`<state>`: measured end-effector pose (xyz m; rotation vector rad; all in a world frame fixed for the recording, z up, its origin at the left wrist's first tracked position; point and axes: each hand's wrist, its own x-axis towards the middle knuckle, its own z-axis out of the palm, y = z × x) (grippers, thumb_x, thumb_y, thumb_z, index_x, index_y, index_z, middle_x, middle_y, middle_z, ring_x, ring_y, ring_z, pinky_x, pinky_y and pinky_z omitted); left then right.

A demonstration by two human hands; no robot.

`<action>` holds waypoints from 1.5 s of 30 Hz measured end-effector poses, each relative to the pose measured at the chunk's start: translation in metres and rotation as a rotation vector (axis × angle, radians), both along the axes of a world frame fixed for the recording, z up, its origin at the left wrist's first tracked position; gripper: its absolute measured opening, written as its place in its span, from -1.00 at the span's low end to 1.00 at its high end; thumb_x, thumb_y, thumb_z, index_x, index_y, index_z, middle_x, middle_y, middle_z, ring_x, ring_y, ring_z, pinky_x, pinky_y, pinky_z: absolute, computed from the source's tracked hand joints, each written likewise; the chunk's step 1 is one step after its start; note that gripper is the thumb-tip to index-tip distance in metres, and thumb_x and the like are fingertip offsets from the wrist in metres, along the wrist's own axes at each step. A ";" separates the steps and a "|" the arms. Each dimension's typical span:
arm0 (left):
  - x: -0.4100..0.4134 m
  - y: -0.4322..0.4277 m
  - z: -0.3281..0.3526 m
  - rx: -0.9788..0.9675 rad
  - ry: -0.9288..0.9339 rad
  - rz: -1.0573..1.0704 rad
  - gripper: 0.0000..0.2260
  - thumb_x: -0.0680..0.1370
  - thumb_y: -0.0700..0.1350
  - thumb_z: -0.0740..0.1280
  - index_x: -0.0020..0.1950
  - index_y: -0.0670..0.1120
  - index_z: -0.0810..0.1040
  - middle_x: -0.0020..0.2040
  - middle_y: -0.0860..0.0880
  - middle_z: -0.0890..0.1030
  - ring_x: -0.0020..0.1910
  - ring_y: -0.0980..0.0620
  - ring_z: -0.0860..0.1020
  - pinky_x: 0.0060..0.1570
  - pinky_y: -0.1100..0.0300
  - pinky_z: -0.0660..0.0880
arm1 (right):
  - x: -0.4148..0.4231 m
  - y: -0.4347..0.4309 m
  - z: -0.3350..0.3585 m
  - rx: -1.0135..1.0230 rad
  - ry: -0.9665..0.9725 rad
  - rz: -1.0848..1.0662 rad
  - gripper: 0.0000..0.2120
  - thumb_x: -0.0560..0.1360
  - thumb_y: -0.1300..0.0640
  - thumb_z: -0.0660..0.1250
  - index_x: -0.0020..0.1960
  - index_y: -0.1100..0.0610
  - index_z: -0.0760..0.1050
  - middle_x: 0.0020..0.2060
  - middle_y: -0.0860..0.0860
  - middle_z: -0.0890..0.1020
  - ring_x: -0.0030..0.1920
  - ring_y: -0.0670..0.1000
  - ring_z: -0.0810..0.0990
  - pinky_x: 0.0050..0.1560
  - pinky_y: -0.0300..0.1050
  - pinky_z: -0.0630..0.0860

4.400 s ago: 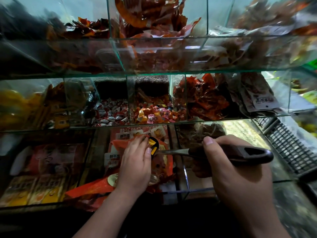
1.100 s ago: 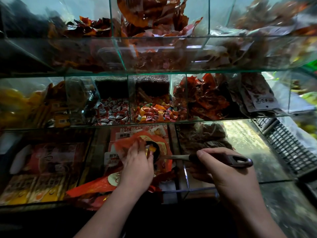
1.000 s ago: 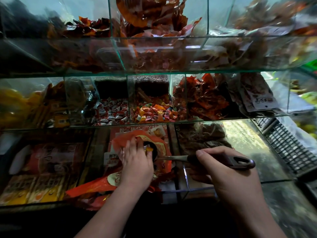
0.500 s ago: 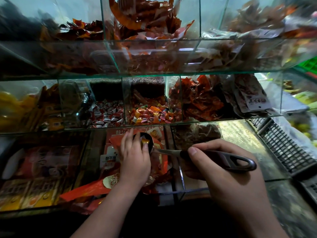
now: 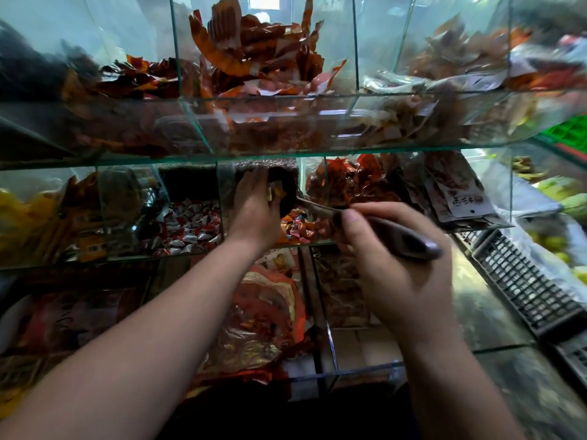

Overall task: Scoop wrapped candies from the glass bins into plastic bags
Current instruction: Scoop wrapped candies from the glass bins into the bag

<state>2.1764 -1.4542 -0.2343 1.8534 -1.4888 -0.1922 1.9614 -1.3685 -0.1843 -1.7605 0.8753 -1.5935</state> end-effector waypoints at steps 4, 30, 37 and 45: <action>0.016 -0.017 -0.002 0.154 0.120 0.027 -0.79 0.55 -0.27 0.33 0.15 -0.08 0.59 0.12 -0.04 0.63 0.12 -0.06 0.61 0.04 0.13 0.57 | 0.007 -0.020 -0.007 -0.034 0.404 0.015 -0.82 0.56 0.17 0.47 0.16 0.11 0.67 0.04 -0.08 0.71 0.08 -0.13 0.68 0.09 -0.11 0.65; 0.010 0.162 -0.088 0.430 0.261 0.176 -0.46 0.64 -0.22 0.19 0.63 -0.08 0.18 0.57 -0.08 0.29 0.52 -0.06 0.31 0.44 0.10 0.29 | 0.024 0.043 -0.044 0.122 1.048 0.367 -0.76 0.57 -0.01 0.39 0.22 -0.10 0.65 0.11 -0.15 0.69 0.14 -0.11 0.61 0.20 -0.15 0.52; -0.006 0.171 -0.085 0.252 0.277 -0.043 -0.38 0.65 -0.23 0.14 0.64 0.17 0.04 0.61 0.18 0.15 0.53 0.25 0.15 0.42 0.34 0.14 | 0.030 0.006 -0.090 0.160 1.154 0.380 -0.58 0.49 0.14 0.47 0.32 -0.11 0.61 0.20 -0.11 0.65 0.22 -0.05 0.60 0.25 -0.15 0.52; -0.010 0.168 -0.082 0.237 0.334 -0.015 -0.41 0.66 -0.24 0.14 0.64 0.14 0.09 0.60 0.24 0.14 0.53 0.26 0.16 0.42 0.35 0.16 | 0.023 0.004 -0.108 0.311 1.175 0.278 -0.74 0.52 -0.11 0.42 0.20 -0.17 0.64 0.10 -0.18 0.70 0.13 -0.11 0.64 0.14 -0.20 0.56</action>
